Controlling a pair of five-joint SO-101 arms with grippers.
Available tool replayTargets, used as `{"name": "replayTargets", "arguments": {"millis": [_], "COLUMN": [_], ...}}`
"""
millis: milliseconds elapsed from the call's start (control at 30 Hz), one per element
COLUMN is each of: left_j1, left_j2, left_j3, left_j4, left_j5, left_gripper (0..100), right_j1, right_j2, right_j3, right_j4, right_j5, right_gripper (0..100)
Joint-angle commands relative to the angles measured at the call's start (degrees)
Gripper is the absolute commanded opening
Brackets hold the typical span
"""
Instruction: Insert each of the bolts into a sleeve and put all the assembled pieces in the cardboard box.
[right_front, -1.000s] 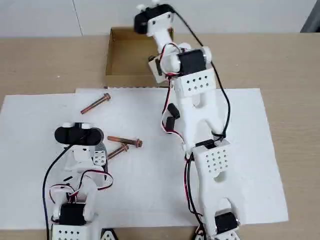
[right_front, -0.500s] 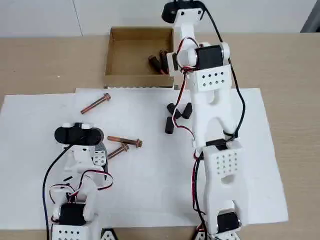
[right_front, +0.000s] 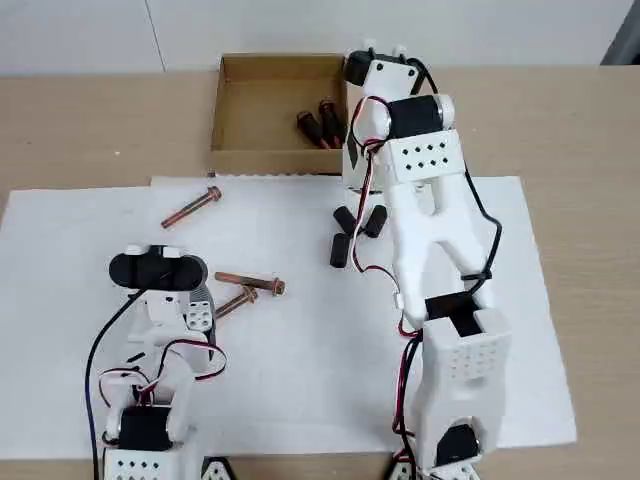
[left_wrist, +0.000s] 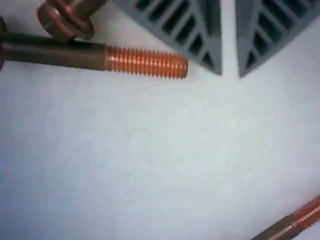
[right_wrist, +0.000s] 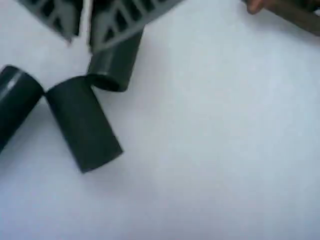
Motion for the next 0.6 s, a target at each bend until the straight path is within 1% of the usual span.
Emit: {"name": "replayTargets", "arguments": {"millis": [0, 67, 100, 367, 567], "left_j1": [-0.4, -0.4, -0.4, -0.4, -0.4], "left_j2": [-0.5, -0.5, -0.5, -0.5, -0.5], "left_j3": [-0.3, -0.3, -0.3, -0.3, -0.3], "left_j4": [0.3, 0.3, 0.3, 0.3, 0.3], "left_j5": [-0.2, -0.2, -0.2, -0.2, -0.2], "left_gripper": [1, 1, 1, 1, 1], "right_j1": [1.5, 2.0, 2.2, 2.3, 2.2], "right_j2": [1.0, 2.2, 2.9, 8.5, 12.3], "right_j3": [0.0, 0.0, 0.0, -0.1, -0.2], "right_j4": [-0.5, -0.6, -0.6, -0.7, -3.4], "right_j5": [-0.6, -0.6, -0.6, -0.7, -0.7], "right_gripper": [9.9, 15.1, 15.8, 15.8, 15.8]}}
